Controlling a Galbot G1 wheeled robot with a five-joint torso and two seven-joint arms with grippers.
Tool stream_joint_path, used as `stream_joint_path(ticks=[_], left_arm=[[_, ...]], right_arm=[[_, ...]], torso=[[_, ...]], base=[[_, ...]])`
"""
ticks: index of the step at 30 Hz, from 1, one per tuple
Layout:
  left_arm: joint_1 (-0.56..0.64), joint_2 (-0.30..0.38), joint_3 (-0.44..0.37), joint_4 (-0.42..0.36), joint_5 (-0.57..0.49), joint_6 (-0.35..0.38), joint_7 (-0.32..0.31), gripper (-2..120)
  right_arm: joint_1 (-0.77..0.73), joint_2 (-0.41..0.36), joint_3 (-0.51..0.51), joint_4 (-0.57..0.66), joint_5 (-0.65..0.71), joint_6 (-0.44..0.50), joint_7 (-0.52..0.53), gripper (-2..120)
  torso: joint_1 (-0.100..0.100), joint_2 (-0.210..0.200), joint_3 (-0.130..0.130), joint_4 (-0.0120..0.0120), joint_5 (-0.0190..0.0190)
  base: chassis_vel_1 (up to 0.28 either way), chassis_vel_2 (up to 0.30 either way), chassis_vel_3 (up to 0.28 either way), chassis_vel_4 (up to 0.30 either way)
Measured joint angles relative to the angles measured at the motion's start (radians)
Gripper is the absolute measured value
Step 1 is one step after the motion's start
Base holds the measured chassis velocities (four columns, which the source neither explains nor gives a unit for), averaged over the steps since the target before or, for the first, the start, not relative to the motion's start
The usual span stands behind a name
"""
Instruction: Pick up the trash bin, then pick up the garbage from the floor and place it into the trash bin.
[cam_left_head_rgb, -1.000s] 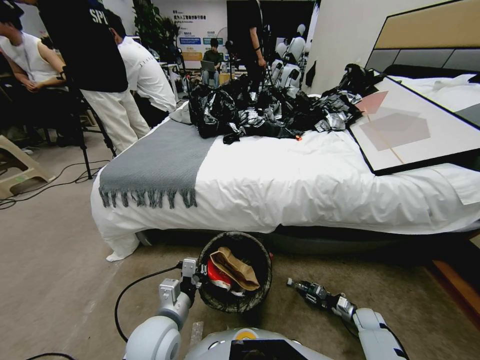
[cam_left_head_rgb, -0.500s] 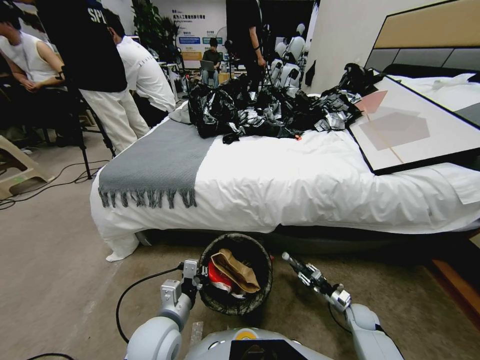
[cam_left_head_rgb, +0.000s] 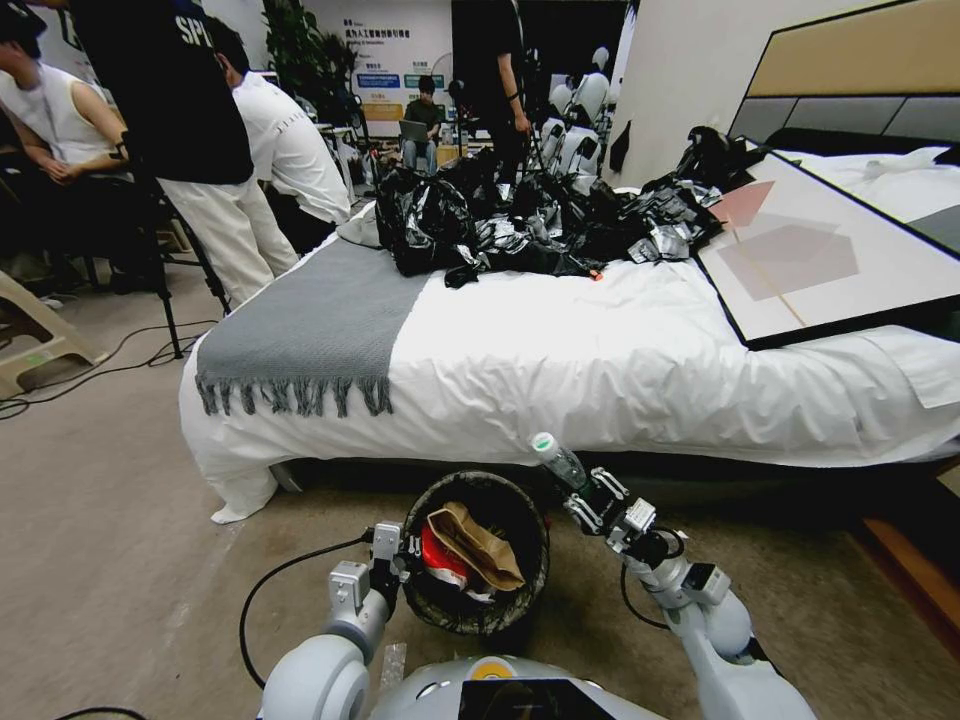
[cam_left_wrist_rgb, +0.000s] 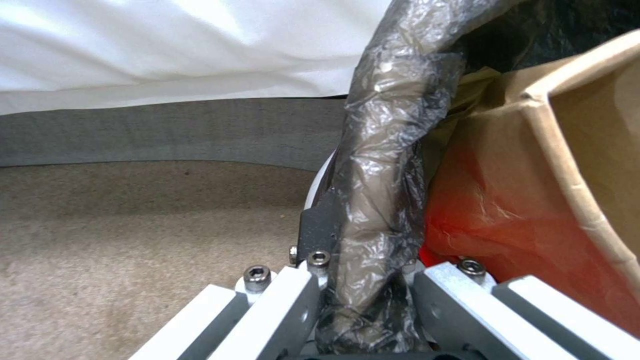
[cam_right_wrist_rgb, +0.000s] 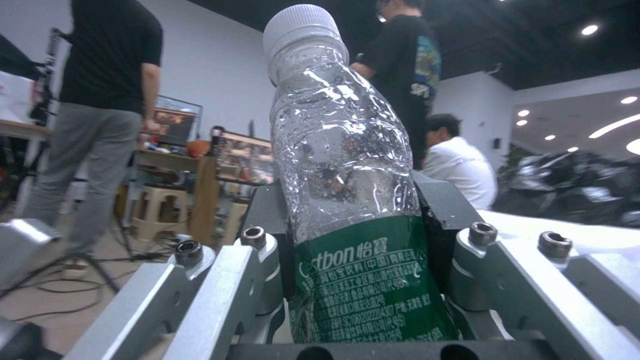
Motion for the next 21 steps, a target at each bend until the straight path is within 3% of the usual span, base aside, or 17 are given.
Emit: stream_joint_path(ticks=[7, 21], left_arm=[[0.002, -0.004, 0.003, -0.007, 0.004, -0.001, 0.000, 0], [0.004, -0.003, 0.003, -0.010, 0.005, -0.001, 0.000, 0]], right_arm=[[-0.015, 0.008, -0.085, -0.073, -0.096, 0.020, 0.001, 30], [0.013, 0.022, -0.105, -0.179, -0.142, 0.038, 0.000, 30]], torso=[[0.000, 0.000, 0.000, 0.0000, 0.0000], [0.000, 0.000, 0.000, 0.0000, 0.0000]], base=[[0.000, 0.000, 0.000, 0.000], [0.000, 0.000, 0.000, 0.000]])
